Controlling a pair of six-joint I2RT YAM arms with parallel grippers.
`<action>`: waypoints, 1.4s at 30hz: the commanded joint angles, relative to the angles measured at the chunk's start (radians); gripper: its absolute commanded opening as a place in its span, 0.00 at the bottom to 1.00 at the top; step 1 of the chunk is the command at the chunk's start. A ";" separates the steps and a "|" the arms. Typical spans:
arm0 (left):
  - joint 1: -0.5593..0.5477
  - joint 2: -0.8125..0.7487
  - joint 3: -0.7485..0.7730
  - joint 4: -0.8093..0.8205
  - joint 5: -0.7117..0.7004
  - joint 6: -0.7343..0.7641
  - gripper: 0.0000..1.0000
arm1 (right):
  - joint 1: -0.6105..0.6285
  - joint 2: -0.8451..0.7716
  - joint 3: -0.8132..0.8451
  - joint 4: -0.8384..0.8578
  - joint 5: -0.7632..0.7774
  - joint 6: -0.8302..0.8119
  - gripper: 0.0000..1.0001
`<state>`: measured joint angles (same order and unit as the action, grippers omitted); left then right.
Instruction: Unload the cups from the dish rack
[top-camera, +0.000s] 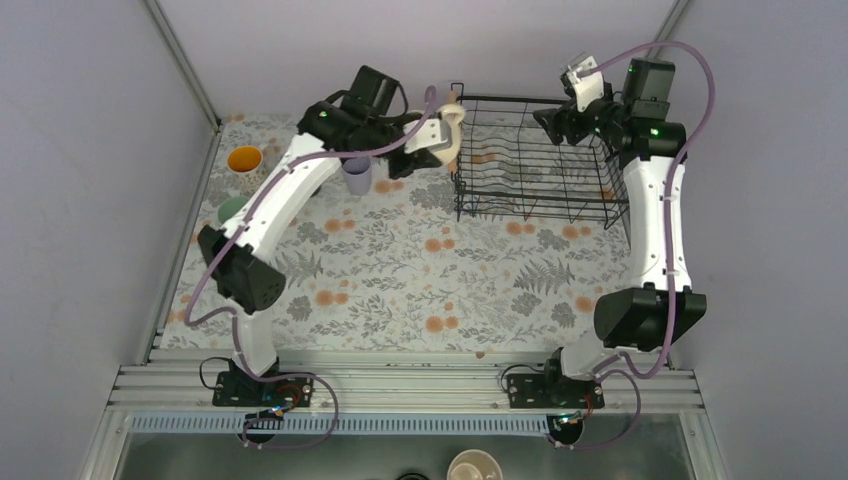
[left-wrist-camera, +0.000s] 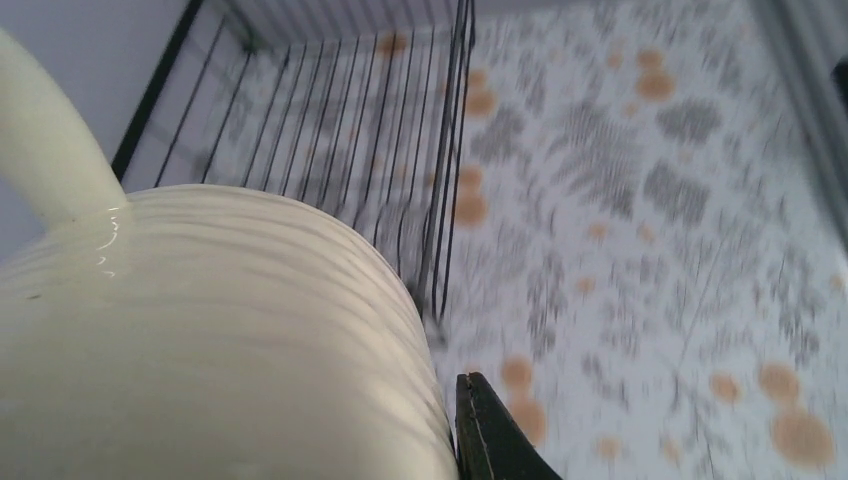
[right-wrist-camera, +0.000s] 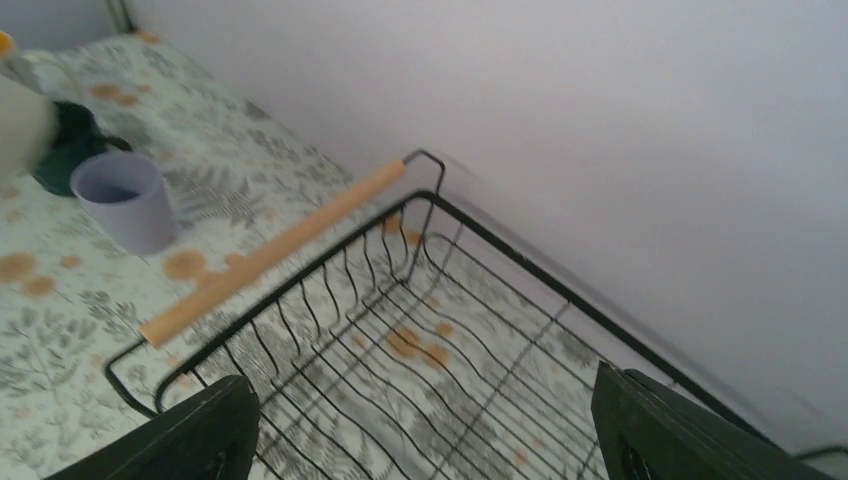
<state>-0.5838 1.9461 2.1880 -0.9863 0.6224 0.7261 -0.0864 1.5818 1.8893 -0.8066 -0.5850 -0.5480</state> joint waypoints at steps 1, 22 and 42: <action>0.051 -0.144 -0.072 -0.177 -0.259 0.199 0.02 | -0.002 -0.008 -0.039 -0.023 0.144 -0.039 0.87; 0.215 -0.242 -0.773 -0.213 -0.630 0.386 0.02 | 0.000 -0.092 -0.072 -0.152 0.177 -0.140 0.89; 0.257 -0.180 -0.907 -0.063 -0.524 0.366 0.02 | -0.001 -0.177 -0.100 -0.192 0.163 -0.126 0.90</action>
<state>-0.3424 1.7721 1.2858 -1.1042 0.0677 1.0946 -0.0864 1.4319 1.7924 -0.9695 -0.3988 -0.6861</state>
